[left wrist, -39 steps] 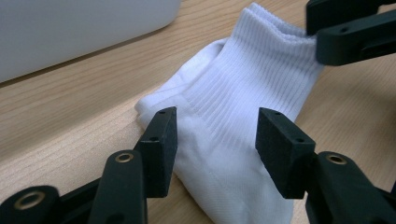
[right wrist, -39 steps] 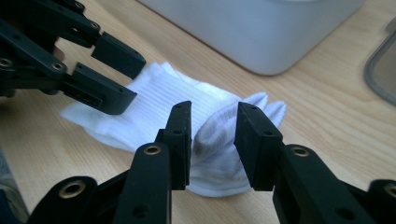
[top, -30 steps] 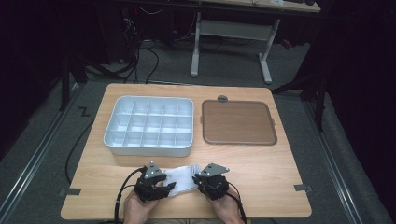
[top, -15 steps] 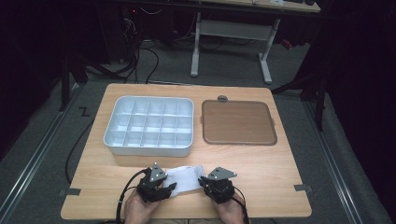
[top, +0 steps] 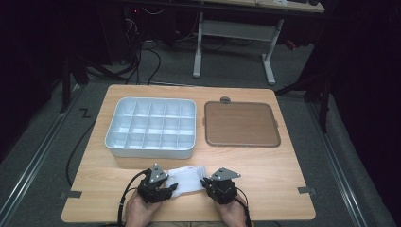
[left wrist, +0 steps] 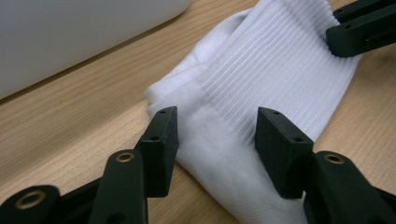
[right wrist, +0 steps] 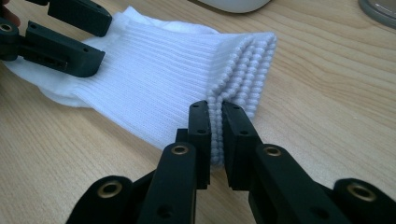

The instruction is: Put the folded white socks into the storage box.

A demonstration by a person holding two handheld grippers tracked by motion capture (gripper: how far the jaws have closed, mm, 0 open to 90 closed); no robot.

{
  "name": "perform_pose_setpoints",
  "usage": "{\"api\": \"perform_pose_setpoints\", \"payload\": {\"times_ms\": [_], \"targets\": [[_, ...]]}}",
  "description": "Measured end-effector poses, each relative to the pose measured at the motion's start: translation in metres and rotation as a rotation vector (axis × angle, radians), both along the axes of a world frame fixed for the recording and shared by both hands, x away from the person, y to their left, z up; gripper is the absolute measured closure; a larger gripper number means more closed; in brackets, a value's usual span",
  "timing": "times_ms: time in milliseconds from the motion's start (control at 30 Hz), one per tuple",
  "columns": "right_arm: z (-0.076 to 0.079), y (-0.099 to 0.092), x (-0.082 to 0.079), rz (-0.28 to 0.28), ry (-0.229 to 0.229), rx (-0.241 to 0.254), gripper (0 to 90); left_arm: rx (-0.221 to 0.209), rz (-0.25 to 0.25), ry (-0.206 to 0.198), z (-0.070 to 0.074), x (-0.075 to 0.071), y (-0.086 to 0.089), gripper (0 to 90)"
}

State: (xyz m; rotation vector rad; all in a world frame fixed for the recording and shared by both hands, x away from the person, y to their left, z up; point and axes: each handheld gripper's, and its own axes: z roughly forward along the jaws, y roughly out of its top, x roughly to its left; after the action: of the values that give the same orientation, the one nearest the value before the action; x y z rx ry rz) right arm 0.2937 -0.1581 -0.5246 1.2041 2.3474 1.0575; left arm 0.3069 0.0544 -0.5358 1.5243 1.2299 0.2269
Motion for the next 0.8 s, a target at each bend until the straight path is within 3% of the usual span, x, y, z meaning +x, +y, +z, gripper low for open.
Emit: {"api": "perform_pose_setpoints", "payload": {"times_ms": [233,367,400,567,800], "targets": [[0.006,0.005,0.003,0.006,-0.003,-0.001,72.6,-0.027,0.019,0.064,0.005,0.009,0.005,46.1],[0.015,0.004,0.001,-0.008,-0.027,0.021,68.2,-0.044,0.033,0.073,0.01,0.013,0.009,43.6],[0.018,0.003,0.0,-0.013,-0.036,0.028,68.1,-0.076,0.049,0.084,0.014,0.016,0.012,43.3],[0.033,0.004,-0.003,-0.001,-0.083,0.043,71.0,-0.076,0.074,0.096,0.017,0.024,0.016,42.1],[0.035,0.026,-0.001,0.08,-0.073,0.046,78.9,-0.098,0.122,0.135,0.017,0.039,0.02,41.0]]}}
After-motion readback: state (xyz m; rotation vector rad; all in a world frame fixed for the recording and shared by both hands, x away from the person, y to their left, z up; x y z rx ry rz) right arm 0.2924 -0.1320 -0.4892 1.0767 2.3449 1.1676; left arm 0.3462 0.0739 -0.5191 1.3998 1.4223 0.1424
